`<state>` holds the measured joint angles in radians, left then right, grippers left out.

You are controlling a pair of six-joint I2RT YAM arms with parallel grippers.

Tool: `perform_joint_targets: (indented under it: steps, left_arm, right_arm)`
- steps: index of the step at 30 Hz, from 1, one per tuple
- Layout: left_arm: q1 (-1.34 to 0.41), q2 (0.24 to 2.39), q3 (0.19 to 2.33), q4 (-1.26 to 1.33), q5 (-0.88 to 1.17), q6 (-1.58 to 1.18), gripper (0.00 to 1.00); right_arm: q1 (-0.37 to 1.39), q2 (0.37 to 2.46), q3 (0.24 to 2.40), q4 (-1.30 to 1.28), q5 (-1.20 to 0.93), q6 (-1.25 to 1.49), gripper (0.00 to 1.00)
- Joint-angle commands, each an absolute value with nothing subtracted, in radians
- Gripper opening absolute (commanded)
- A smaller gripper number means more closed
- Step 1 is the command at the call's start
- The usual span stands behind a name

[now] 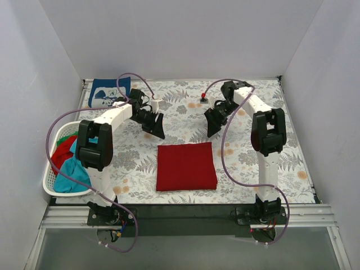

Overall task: Fold and stack the t-shirts
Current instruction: Fold the tshirt

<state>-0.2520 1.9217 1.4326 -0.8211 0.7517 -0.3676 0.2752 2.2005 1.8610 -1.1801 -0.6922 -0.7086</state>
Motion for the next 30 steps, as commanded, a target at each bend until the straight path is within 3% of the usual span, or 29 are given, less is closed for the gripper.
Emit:
perform_joint_targets:
  steps: [1,7,16,19,23,28,30]
  left_arm:
    - [-0.255,1.954,1.482,-0.894,0.824,-0.417,0.45]
    - [-0.249,1.988,1.437,-0.841,0.686,-0.443,0.45]
    - [-0.25,2.011,1.421,-0.867,0.732,-0.42,0.45]
    - [-0.25,2.009,1.408,-0.87,0.75,-0.419,0.42]
    - [-0.25,2.028,1.407,-0.858,0.756,-0.439,0.34]
    - [-0.242,2.075,1.453,-0.848,0.732,-0.462,0.05]
    - [-0.232,2.088,1.469,-0.835,0.71,-0.468,0.0]
  right_arm:
    - [0.301,2.192,1.839,-1.209,-0.764,-0.716,0.72]
    - [0.301,2.247,1.818,-1.203,-0.775,-0.727,0.73]
    - [0.299,2.249,1.727,-1.204,-0.756,-0.781,0.61]
    - [0.299,2.238,1.707,-1.204,-0.756,-0.793,0.49]
    - [0.298,2.261,1.732,-1.204,-0.758,-0.784,0.19]
    - [0.267,2.293,1.782,-1.204,-0.752,-0.756,0.04]
    - [0.253,2.309,1.812,-1.203,-0.741,-0.749,0.01]
